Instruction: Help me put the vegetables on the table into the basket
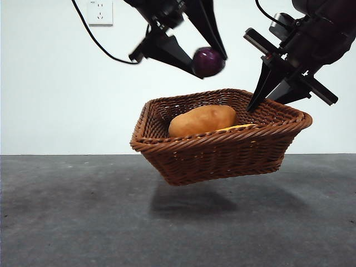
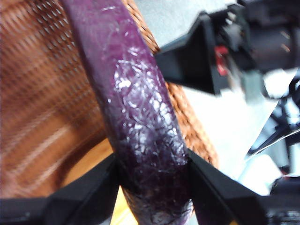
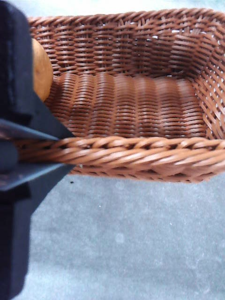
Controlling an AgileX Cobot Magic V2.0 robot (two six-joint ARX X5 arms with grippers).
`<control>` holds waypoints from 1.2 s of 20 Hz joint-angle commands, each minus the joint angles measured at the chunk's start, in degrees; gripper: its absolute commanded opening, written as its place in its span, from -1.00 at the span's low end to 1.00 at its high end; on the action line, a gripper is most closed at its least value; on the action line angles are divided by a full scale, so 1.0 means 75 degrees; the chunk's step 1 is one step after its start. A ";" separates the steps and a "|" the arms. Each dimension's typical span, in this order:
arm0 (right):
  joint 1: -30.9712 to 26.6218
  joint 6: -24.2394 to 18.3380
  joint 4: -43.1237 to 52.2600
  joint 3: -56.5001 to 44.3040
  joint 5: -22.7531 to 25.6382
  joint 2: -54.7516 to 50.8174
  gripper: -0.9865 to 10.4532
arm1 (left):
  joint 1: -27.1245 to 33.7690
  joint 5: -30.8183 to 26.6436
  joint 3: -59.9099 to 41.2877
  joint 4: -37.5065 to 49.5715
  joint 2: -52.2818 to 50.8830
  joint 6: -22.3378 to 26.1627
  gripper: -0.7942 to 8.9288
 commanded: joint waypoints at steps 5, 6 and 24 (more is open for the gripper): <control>0.0006 -0.0099 0.0096 -0.0047 -0.0105 -0.0017 -0.84 | 0.0134 0.0248 -0.0047 0.0315 0.0688 -0.1483 -0.85; 0.0012 -0.0131 0.0050 -0.0050 -0.0102 -0.0017 -0.84 | 0.0134 0.0242 -0.0047 0.0425 0.0697 -0.1588 -0.85; 0.0356 -0.0606 -0.0393 -0.0047 -0.0259 -0.0015 -0.84 | 0.0143 0.0440 -0.0047 0.0385 0.0705 -0.1848 -0.04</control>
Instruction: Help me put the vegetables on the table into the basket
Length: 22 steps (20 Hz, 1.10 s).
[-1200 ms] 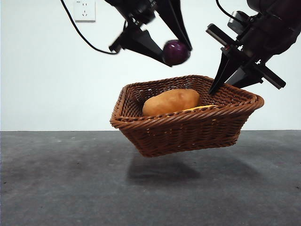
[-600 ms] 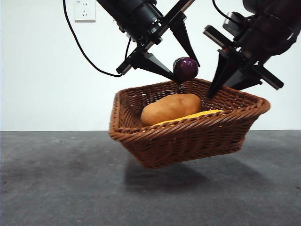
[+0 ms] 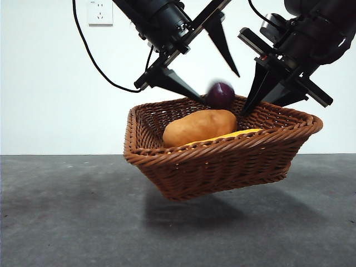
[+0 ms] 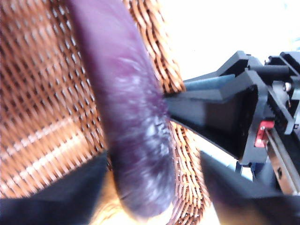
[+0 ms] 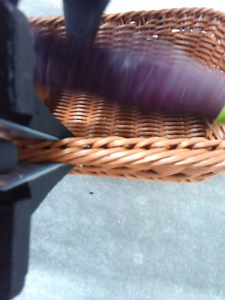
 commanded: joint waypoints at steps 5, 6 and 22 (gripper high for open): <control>0.0015 -0.0213 0.0023 -0.0047 -0.0192 -0.0015 -0.84 | 0.0020 0.0149 -0.0044 0.0117 0.0067 0.0184 -0.05; 0.0015 -0.0210 0.0026 -0.0047 -0.0189 -0.0015 -0.84 | 0.0038 0.0425 -0.0044 0.0134 0.0058 0.0341 -0.05; -0.0857 -0.0332 -0.1667 0.2273 -0.0195 -0.0023 -0.84 | 0.2209 -0.0219 -0.0044 -0.2369 -0.4873 0.4138 -0.85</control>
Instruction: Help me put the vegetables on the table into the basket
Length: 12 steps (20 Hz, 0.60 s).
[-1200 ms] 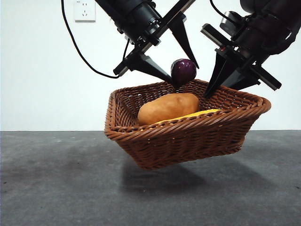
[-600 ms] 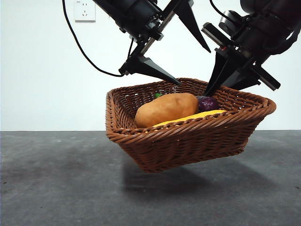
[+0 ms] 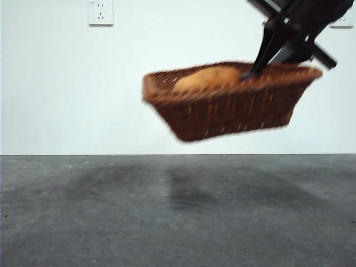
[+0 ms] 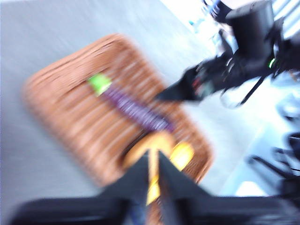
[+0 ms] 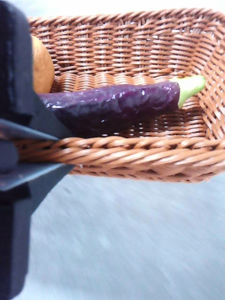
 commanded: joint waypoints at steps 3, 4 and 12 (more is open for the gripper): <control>-0.0912 -0.0510 -0.0927 0.1023 -0.0090 -0.0023 -0.84 | 0.0484 -0.0495 -0.0044 -0.0901 -0.0944 0.1378 -0.85; -0.1160 -0.0557 -0.1046 0.1058 -0.0090 -0.0023 -0.84 | 0.0577 -0.0495 -0.0044 -0.1037 -0.1093 0.1530 -0.85; -0.2130 -0.1300 -0.1367 0.0854 -0.0087 0.0702 -0.84 | 0.0618 -0.0393 -0.0044 -0.1221 -0.1323 0.1679 -0.85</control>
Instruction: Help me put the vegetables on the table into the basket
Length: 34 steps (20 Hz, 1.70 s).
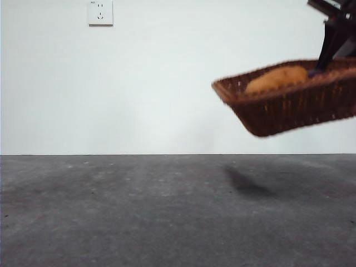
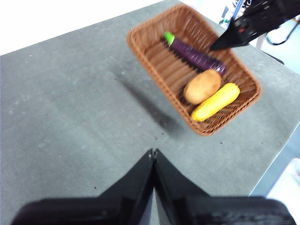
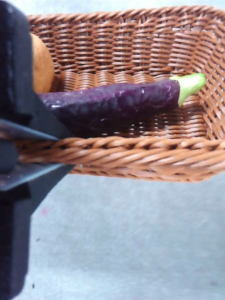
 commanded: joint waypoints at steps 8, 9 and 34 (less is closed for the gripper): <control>-0.0003 -0.0484 0.0195 -0.0070 0.0134 0.1874 -0.84 | 0.0026 0.0023 -0.0044 -0.0140 0.0052 0.0102 -0.85; -0.0003 -0.0504 0.0198 -0.0079 0.0134 0.2008 -0.84 | 0.0026 0.0023 -0.0044 -0.0146 0.0055 0.0102 -0.85; -0.0052 -0.0632 0.0329 0.0102 0.1314 0.2002 -0.28 | 0.0026 0.0000 -0.0044 -0.0160 0.0224 0.0102 -0.85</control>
